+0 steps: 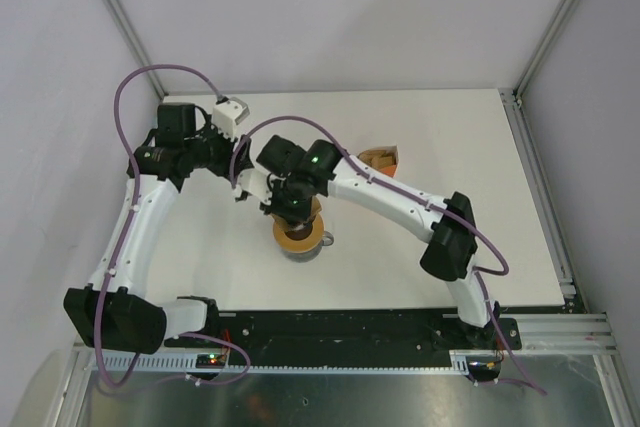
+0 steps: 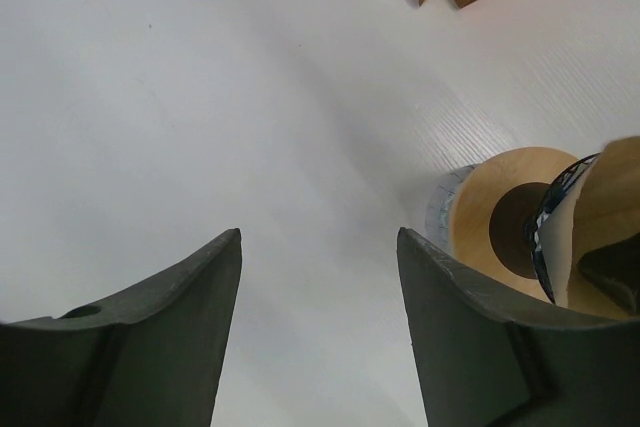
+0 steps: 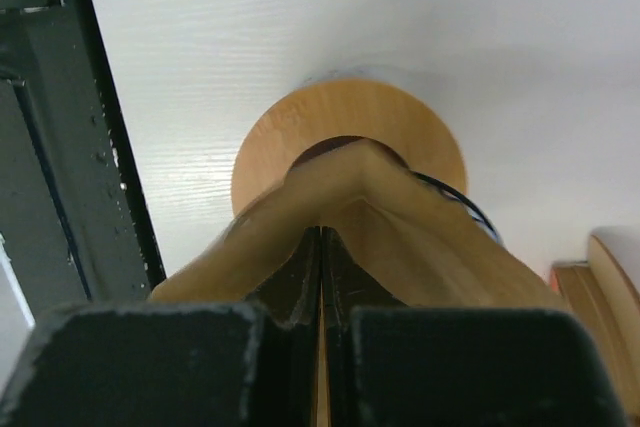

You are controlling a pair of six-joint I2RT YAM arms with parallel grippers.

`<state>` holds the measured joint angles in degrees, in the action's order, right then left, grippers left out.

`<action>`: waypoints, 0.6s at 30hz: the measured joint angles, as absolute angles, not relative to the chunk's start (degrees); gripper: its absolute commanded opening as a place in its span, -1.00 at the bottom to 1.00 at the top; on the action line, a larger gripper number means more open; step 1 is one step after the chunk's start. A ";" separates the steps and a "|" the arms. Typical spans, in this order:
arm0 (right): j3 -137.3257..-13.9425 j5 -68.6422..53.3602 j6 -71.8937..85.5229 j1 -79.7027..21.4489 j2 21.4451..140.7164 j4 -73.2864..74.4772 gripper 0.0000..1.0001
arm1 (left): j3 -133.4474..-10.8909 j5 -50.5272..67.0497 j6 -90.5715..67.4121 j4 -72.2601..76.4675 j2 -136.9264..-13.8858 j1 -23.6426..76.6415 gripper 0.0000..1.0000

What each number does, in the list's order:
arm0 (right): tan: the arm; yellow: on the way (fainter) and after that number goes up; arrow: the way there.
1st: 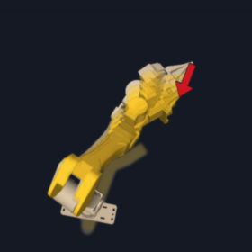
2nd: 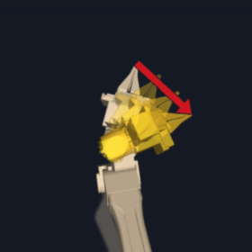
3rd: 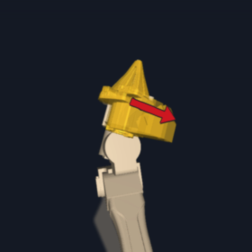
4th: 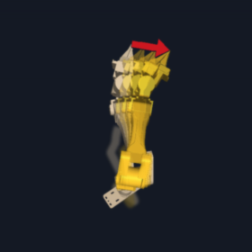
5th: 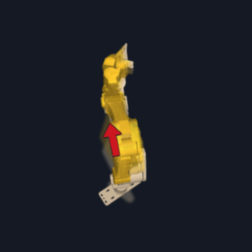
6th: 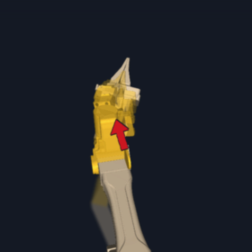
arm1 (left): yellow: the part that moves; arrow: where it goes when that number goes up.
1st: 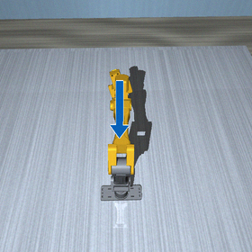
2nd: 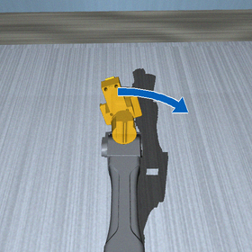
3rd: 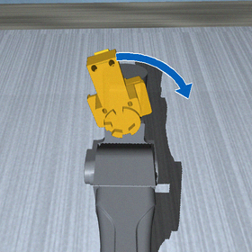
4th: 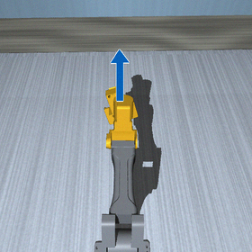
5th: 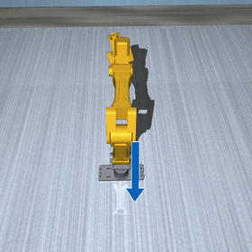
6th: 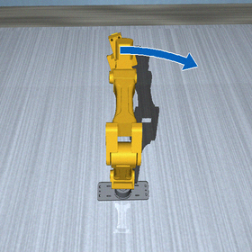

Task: Place the coffee filter in the dripper

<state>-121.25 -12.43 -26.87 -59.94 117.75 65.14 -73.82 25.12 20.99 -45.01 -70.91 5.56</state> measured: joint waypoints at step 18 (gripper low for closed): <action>-116.01 -10.15 -26.98 -60.40 120.44 63.70 -1.00 | -73.82 25.23 20.97 -44.82 -70.91 5.28 0.38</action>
